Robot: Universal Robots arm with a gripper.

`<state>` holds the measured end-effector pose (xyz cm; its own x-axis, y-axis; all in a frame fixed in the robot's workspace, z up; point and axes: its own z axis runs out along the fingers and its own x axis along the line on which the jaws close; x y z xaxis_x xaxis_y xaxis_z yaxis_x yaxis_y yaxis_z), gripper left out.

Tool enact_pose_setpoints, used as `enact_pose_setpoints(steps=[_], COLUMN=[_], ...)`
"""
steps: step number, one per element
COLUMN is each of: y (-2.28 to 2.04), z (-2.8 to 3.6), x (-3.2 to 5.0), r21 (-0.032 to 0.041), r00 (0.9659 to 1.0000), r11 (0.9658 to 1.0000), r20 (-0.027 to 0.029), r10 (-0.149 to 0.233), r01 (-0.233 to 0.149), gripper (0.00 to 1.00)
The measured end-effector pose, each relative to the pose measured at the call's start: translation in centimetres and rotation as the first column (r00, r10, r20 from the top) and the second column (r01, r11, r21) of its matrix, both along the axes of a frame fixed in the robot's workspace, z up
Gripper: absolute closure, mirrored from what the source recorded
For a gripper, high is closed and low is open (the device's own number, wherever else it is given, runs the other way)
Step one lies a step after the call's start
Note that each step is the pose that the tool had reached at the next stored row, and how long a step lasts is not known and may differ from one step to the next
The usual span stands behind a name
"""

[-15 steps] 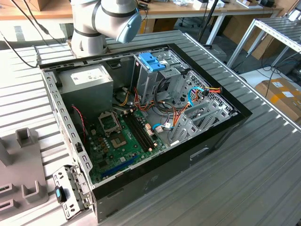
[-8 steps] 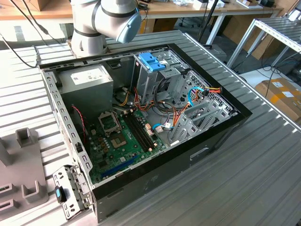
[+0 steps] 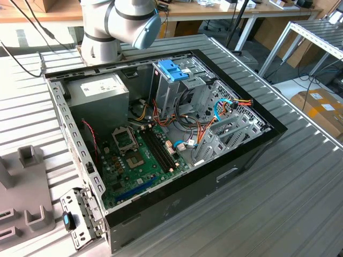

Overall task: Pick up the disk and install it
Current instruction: 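Reach for the disk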

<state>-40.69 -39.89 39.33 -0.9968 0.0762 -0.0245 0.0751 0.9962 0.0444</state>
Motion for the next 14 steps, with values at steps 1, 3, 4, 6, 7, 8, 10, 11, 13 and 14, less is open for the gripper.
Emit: enact_pose_setpoints(steps=[1,3,4,6,7,8,10,11,13,14], y=[0.00,0.00,0.00,0.00,0.00,0.00,0.00,0.00,0.00,0.00], z=[0.00,0.00,0.00,0.00,0.00,0.00,0.00,0.00,0.00,0.00], x=[-0.04,-0.11,-0.16,-0.28,-0.32,-0.35,-0.52,-0.63,-0.72,-0.77], r21=[0.0000,0.0000,0.0000,0.0000,0.0000,0.0000,0.0000,0.0000,0.0000,0.0000], r00=[1.0000,1.0000,1.0000,1.0000,1.0000,1.0000,1.0000,1.0000,1.0000,1.0000], r11=[1.0000,1.0000,1.0000,1.0000,1.0000,1.0000,1.0000,1.0000,1.0000,1.0000], r20=[-0.0001,0.0000,0.0000,0.0000,0.0000,0.0000,0.0000,-0.0001,0.0000,0.0000], r10=[0.000,0.000,0.000,0.000,0.000,0.000,0.000,0.000,0.000,0.000], r01=[0.000,0.000,0.000,0.000,0.000,0.000,0.000,0.000,0.000,0.000], gripper=[0.89,0.89,0.89,0.89,0.89,0.89,0.89,0.89,0.89,0.89])
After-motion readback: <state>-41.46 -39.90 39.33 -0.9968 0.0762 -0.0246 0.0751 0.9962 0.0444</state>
